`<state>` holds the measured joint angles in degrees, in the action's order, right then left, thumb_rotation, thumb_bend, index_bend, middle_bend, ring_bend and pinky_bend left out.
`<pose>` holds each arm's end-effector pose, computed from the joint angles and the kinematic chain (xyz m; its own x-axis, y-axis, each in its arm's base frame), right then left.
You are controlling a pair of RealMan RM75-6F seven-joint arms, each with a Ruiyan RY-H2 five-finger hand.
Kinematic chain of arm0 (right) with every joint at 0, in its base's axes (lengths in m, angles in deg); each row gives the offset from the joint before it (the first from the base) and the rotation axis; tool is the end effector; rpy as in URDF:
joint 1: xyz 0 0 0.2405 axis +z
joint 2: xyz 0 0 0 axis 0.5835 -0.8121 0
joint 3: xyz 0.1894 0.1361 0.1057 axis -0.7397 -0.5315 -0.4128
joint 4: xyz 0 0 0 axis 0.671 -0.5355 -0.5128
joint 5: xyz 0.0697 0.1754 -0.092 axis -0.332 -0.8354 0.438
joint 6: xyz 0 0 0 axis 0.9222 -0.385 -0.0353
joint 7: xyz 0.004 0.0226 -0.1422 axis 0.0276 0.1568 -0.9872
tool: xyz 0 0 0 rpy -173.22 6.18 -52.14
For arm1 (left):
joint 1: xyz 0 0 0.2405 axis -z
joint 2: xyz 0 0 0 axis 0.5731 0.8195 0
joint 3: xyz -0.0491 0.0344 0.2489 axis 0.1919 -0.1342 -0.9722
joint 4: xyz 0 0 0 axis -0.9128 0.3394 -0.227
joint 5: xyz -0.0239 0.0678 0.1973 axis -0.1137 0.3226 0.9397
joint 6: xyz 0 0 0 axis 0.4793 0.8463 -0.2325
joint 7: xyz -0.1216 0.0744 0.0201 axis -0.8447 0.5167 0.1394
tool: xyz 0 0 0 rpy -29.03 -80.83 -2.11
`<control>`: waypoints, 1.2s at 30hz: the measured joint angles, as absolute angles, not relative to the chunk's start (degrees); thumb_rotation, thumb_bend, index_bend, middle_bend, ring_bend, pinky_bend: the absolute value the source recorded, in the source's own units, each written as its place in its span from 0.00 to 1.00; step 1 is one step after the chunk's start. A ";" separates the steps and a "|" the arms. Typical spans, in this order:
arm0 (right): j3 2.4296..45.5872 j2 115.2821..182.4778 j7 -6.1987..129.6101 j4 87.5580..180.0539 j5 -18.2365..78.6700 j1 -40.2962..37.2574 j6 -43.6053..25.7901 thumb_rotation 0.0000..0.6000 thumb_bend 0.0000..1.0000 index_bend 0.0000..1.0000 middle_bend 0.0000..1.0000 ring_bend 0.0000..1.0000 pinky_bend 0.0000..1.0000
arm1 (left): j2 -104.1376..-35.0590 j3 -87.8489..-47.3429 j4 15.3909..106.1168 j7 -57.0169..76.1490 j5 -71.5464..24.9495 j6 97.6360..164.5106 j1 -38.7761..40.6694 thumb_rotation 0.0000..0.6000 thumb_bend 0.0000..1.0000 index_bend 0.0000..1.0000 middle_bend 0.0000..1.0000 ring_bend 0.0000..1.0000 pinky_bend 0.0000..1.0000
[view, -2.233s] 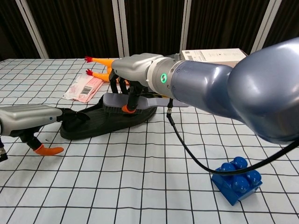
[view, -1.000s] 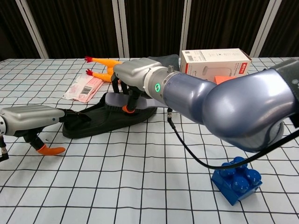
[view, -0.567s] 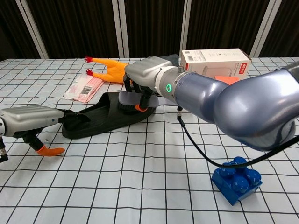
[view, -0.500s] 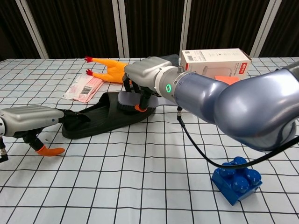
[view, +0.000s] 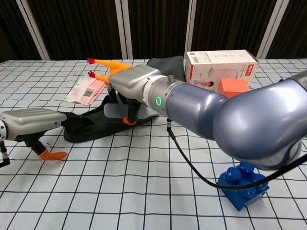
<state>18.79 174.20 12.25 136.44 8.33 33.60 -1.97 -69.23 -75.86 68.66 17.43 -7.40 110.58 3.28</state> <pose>0.0248 -0.3464 -0.1080 0.6302 -0.1382 0.7640 -0.6832 -0.5663 0.4610 -0.2272 0.3024 -0.0216 0.5913 0.4625 0.6606 0.7947 -0.4732 -0.3801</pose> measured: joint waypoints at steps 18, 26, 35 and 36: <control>18.53 172.42 11.40 133.56 5.87 32.24 -2.01 1.00 0.59 0.71 0.51 0.49 0.56 | -69.33 -76.36 68.59 18.16 -8.23 110.58 3.37 0.90 0.53 0.00 0.06 0.04 0.07; 18.91 170.45 9.76 137.05 5.09 31.25 -3.88 1.00 0.59 0.71 0.51 0.49 0.56 | -68.45 -76.31 70.09 18.10 -7.37 111.90 3.29 0.76 0.50 0.00 0.06 0.04 0.07; 20.39 163.38 6.81 151.43 6.39 26.93 -14.41 1.00 0.59 0.71 0.51 0.49 0.56 | -64.18 -77.56 75.37 14.84 -0.63 119.63 0.92 0.67 0.32 0.00 0.02 0.04 0.07; 20.74 162.27 6.30 153.28 6.49 26.20 -15.95 1.00 0.59 0.71 0.51 0.49 0.56 | -63.70 -77.79 75.81 14.35 0.27 120.85 0.51 0.66 0.31 0.00 0.01 0.04 0.07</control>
